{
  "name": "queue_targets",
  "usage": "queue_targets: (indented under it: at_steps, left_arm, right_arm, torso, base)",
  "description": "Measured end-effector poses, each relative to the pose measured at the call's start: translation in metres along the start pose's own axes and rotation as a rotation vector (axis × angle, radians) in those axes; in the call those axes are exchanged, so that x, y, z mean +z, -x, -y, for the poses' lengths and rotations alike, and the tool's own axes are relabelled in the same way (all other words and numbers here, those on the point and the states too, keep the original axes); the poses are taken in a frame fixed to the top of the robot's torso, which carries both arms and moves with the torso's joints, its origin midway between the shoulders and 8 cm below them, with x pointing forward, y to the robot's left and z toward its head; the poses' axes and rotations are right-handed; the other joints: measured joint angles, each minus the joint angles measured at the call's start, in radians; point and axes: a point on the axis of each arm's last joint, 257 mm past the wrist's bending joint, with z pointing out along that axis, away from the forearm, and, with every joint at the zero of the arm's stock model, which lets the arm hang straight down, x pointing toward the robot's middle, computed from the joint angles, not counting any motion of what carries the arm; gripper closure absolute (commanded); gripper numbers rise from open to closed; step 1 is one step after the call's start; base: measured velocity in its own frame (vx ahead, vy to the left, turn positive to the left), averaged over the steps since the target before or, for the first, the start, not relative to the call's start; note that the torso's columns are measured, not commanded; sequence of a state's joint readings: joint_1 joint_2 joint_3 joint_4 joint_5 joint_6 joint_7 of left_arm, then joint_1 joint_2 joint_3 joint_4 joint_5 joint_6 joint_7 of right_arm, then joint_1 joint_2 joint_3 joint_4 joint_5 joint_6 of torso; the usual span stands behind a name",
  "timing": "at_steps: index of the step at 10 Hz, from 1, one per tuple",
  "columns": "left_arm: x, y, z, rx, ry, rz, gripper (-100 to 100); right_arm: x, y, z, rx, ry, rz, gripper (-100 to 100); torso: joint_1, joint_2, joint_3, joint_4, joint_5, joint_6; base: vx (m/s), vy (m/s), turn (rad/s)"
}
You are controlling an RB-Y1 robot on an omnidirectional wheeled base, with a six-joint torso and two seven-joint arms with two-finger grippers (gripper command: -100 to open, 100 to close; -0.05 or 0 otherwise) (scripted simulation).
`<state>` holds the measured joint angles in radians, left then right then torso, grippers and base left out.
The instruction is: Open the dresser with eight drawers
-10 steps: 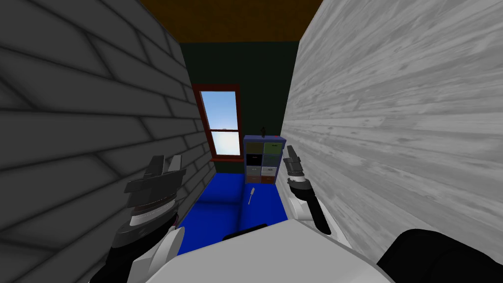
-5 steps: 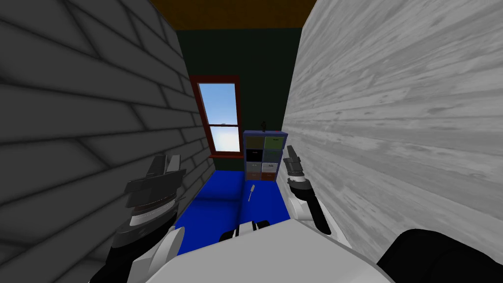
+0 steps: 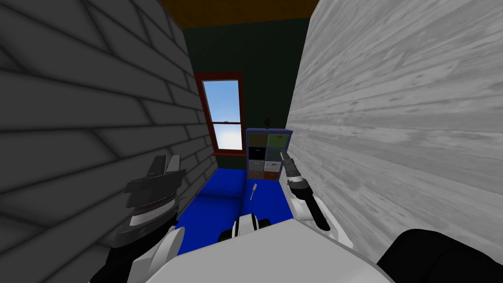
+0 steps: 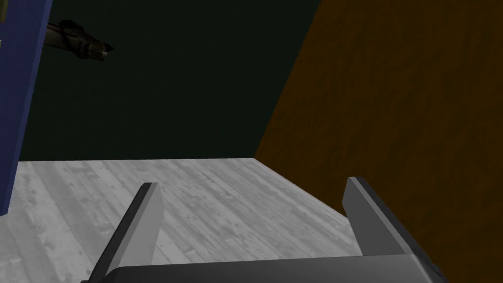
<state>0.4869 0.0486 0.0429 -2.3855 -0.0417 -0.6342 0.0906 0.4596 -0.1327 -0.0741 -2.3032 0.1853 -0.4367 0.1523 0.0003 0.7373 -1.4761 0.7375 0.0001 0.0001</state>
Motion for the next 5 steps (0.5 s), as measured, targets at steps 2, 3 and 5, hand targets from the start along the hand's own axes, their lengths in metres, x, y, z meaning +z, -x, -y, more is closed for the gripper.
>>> queue_targets:
  at_steps: [2,3,5]
  left_arm:
    - [0.000,0.000,0.000,0.000,0.000,0.000,0]
    - [0.000,0.000,0.000,0.000,0.000,0.000,0]
    - [0.000,0.000,0.000,0.000,0.000,0.000,0]
  right_arm:
    - [-0.003,-0.009,0.027,-0.099,-0.052,-0.071,-100]
    - [-0.009,-0.015,0.040,-0.155,-0.085,-0.111,-100]
    - [-0.014,-0.024,0.075,-0.283,-0.150,-0.189,-100]
  torso:
    - [0.000,0.000,0.000,0.000,0.000,0.000]
    - [0.000,0.001,0.000,0.000,0.000,0.000]
    - [0.000,0.001,0.000,0.000,0.000,0.000]
  base:
    - [0.028,0.031,0.152]
    - [0.035,0.033,0.145]
    - [0.026,0.035,0.113]
